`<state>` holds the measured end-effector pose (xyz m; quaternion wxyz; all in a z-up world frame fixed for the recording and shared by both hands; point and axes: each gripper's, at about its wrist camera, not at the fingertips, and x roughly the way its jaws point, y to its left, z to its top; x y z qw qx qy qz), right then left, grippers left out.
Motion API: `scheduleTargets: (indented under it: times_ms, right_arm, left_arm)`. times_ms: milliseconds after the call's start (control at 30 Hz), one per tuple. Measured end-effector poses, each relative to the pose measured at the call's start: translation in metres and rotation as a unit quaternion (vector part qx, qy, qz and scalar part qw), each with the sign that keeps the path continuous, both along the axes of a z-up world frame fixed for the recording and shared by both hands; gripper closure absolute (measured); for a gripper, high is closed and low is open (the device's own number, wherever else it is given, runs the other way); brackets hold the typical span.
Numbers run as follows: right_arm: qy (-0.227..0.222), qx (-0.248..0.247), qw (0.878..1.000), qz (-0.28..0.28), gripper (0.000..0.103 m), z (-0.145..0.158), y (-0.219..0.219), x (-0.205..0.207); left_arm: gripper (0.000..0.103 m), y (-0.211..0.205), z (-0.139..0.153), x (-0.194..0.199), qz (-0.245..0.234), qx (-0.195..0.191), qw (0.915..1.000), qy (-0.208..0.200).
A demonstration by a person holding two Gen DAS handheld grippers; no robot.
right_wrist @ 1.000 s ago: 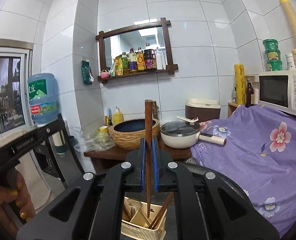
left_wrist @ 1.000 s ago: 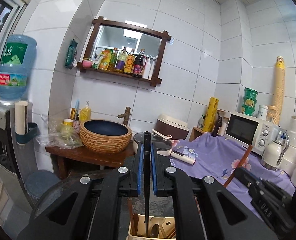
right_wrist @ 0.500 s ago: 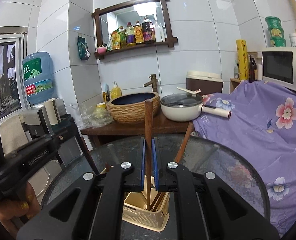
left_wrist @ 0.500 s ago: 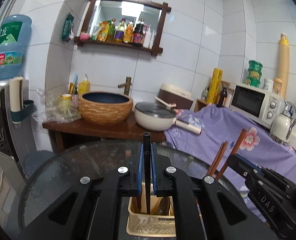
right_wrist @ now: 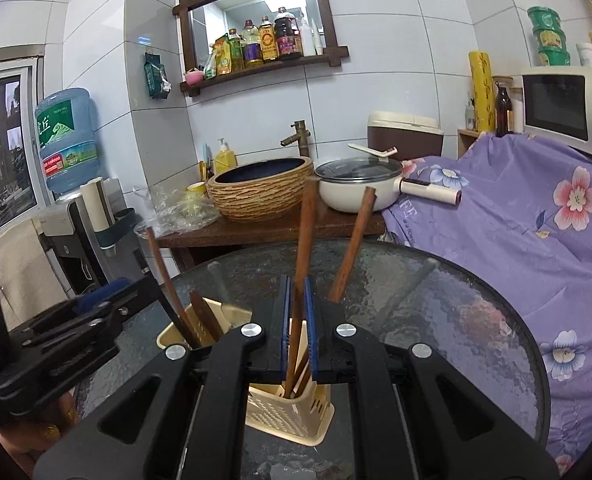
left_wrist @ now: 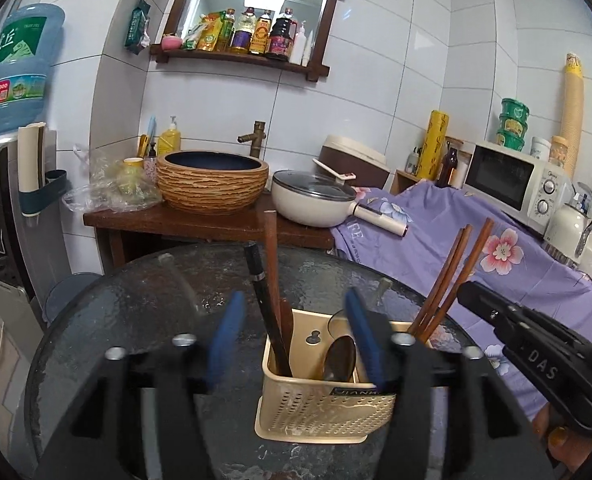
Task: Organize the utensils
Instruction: 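Lower both chopsticks into the caddy and open both tools, then move the left tool to the gold-tipped black chopstick while the right tool reaches a wooden chopstick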
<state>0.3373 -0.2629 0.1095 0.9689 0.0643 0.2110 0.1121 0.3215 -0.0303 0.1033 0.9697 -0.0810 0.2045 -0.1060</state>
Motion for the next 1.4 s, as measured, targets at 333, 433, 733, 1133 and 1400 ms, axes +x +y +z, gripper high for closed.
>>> scheduleTargets:
  times_ms: [333,433,733,1133,1400]
  right_arm:
    - [0.011,-0.013,0.999,0.036,0.04,-0.022,-0.003,-0.057]
    - [0.039,-0.031,0.997,0.051,0.039,-0.041,0.003,-0.071]
    - [0.091,-0.068,0.992,0.062,0.03,-0.095,0.019,-0.107]
    - [0.127,-0.066,0.989,0.045,0.016,-0.13,0.015,-0.132]
    - [0.142,-0.046,0.988,0.041,0.014,-0.136,0.005,-0.135]
  left_arm:
    - [0.014,0.028,-0.026,-0.055,-0.002,0.032,0.999,0.03]
    - [0.014,0.039,-0.048,-0.065,0.0,0.039,0.9967,0.071]
    - [0.014,0.047,-0.106,-0.102,0.0,0.076,0.9864,0.146]
    - [0.02,0.029,-0.15,-0.134,-0.029,0.091,0.9746,0.202]
    - [0.035,0.01,-0.157,-0.139,-0.054,0.098,0.9711,0.211]
